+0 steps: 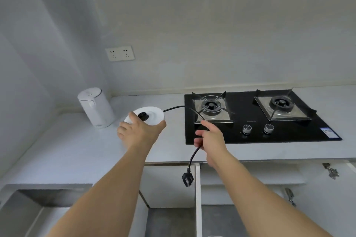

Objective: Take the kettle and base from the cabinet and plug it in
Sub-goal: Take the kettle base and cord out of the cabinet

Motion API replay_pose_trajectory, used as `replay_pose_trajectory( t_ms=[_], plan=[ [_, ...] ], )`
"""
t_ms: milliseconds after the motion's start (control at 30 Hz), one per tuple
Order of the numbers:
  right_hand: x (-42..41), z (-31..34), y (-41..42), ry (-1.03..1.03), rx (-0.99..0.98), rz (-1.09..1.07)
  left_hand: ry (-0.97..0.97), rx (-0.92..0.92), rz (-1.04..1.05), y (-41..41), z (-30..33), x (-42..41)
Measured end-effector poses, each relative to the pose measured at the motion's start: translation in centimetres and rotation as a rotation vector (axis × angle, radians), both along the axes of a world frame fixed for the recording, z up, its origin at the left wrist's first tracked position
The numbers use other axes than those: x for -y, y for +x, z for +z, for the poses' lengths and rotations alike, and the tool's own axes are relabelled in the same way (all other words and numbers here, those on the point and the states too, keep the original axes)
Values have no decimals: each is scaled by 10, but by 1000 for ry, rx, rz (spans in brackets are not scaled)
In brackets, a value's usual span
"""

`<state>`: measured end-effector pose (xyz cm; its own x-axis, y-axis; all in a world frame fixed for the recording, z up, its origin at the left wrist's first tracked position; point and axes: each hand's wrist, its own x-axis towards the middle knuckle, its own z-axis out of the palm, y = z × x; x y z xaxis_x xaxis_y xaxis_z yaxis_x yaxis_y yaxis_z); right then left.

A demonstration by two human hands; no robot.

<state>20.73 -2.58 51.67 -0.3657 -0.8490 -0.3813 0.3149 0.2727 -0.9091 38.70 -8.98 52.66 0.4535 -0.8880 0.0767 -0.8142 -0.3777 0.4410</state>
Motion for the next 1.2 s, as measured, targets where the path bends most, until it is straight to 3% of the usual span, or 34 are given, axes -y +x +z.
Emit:
replay_pose_trajectory(
  t_ms=[300,500,700,800,933,1200],
  plan=[
    [117,-13,85,82,392,8,101,-188,135,106,-31,96],
    [218,-46,133,200,406,-143,159,-155,68,146,-84,200],
    [292,-94,167,289,450,-358,30,-209,-21,155,-136,280],
    [318,-125,179,295,446,-384,39,-200,-60,155,-160,311],
    [356,-161,188,304,601,-467,74,-247,-65,163,-194,349],
    [397,-205,184,378,509,-455,108,-330,-53,169,-248,384]
  ],
)
